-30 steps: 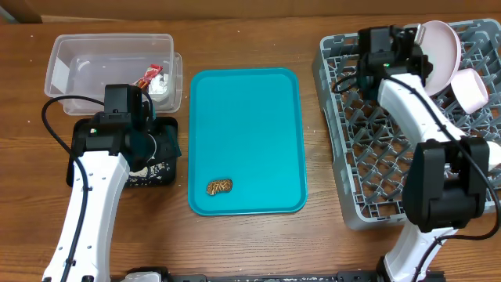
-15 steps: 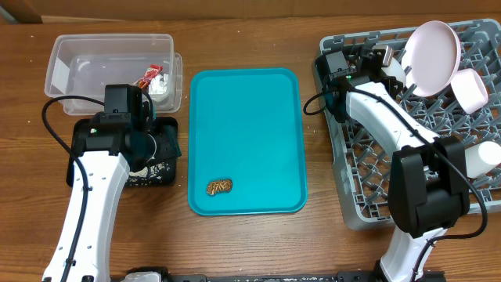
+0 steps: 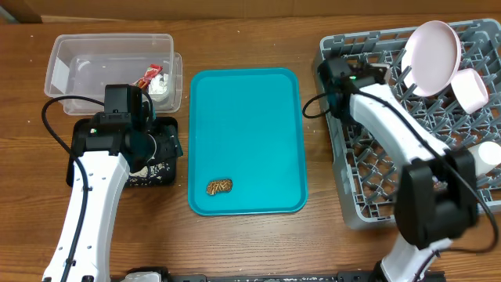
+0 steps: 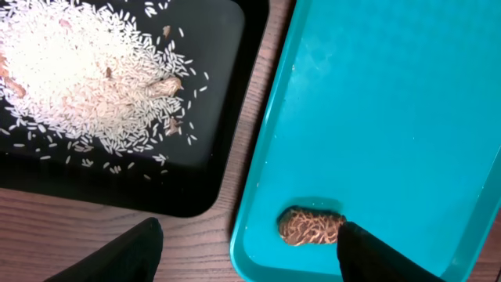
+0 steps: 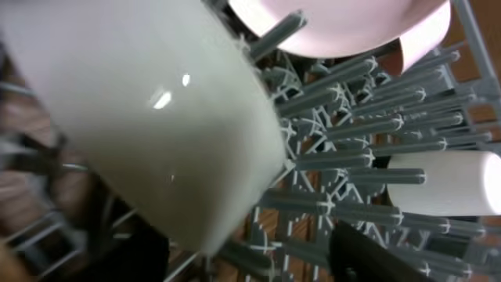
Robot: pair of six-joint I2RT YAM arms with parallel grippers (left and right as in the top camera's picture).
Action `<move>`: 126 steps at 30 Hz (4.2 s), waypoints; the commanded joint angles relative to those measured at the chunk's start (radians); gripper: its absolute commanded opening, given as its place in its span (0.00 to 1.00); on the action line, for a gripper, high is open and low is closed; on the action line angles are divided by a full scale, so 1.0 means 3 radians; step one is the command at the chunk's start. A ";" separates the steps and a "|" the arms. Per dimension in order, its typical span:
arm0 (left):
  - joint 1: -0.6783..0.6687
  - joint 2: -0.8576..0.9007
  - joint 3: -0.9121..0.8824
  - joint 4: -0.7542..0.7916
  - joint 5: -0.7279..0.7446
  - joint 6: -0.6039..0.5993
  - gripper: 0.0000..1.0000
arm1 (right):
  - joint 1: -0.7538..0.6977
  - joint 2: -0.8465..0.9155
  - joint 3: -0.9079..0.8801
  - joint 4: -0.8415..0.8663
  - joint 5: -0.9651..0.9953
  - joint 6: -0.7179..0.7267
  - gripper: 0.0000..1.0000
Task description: Sort waste into correct bins and load items into the dishwasher
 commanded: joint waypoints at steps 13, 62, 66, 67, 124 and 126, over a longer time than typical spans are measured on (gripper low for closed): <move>-0.1076 0.0122 -0.0015 0.0036 0.0118 0.1136 0.82 | -0.0791 -0.0819 0.0121 -0.0170 -0.2716 -0.0819 1.00; 0.0437 0.0882 0.0546 -0.0083 -0.0744 0.0160 0.04 | -0.0833 -0.0819 0.0121 -0.0203 -0.2712 -0.0820 1.00; 0.1097 0.1045 0.0362 0.0235 -0.0730 0.0060 0.04 | -0.0833 -0.0819 0.0121 -0.0203 -0.2712 -0.0819 1.00; 0.1202 0.1088 0.0338 0.0285 -0.0731 0.0046 0.04 | -0.0833 -0.0819 0.0121 -0.0203 -0.2712 -0.0819 1.00; 0.0093 0.0890 0.0821 -0.1383 -0.0070 0.0432 1.00 | -0.0835 -0.0842 0.0120 -0.0697 -0.3202 -0.1366 1.00; 0.0090 0.0752 0.0721 -0.1349 -0.0071 0.0443 1.00 | -0.0835 -0.0916 0.0116 -0.0741 -0.3138 -0.1367 1.00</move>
